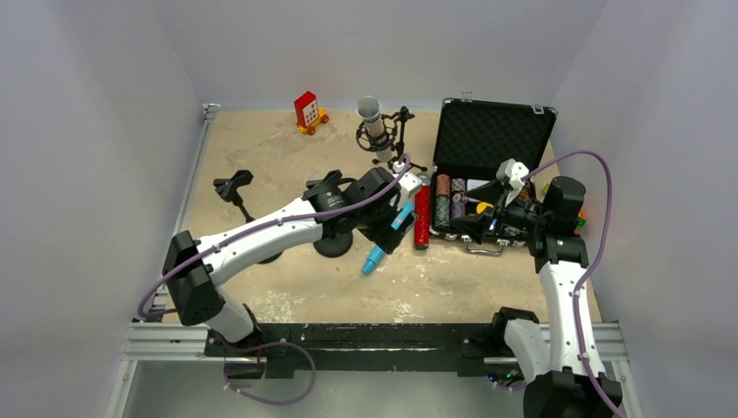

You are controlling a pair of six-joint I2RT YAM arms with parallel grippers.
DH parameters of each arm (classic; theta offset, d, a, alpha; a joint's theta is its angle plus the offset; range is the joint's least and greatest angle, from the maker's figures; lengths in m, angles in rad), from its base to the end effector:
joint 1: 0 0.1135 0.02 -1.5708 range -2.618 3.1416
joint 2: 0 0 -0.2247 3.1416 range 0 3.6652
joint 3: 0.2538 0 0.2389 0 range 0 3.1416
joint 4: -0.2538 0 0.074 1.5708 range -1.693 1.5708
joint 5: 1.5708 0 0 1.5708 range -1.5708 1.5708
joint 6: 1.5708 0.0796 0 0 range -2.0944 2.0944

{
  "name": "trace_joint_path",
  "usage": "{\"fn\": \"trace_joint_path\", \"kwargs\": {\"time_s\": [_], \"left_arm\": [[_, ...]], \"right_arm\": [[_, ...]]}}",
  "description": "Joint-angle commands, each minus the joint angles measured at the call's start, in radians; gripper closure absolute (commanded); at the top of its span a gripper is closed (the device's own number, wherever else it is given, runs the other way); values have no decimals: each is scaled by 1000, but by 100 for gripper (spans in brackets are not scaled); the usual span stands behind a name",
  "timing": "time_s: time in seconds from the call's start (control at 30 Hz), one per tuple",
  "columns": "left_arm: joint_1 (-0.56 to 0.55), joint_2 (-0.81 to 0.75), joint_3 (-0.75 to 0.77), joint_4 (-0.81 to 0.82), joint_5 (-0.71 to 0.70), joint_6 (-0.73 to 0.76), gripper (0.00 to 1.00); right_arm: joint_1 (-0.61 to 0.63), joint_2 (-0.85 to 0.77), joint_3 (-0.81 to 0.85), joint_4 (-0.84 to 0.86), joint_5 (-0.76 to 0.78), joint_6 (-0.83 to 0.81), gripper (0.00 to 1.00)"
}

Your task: Attach the microphones to the stand

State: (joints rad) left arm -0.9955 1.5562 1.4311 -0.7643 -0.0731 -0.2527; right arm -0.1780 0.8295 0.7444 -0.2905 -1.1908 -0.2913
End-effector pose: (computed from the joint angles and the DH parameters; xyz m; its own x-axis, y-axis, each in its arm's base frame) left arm 0.1954 -0.2907 0.2497 -0.6121 0.4857 -0.6241 0.6803 0.7257 -0.1026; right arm 0.2100 0.0373 0.2814 -0.1205 -0.0866 -0.9889 -0.8552 0.5149 0.0591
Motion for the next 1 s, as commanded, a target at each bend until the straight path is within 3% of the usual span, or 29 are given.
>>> {"fn": "trace_joint_path", "kwargs": {"time_s": [0.0,0.4,0.97], "left_arm": [[1,22,-20,56,-56,-36,6],[26,134,-23,56,-77,-60,8],[32,369,4,67,-1,-118,39]], "right_arm": [[-5,-16,1,37,17,15,13],[-6,-12,0,50,19,33,13],[-6,0,0,53,19,35,13]]}}
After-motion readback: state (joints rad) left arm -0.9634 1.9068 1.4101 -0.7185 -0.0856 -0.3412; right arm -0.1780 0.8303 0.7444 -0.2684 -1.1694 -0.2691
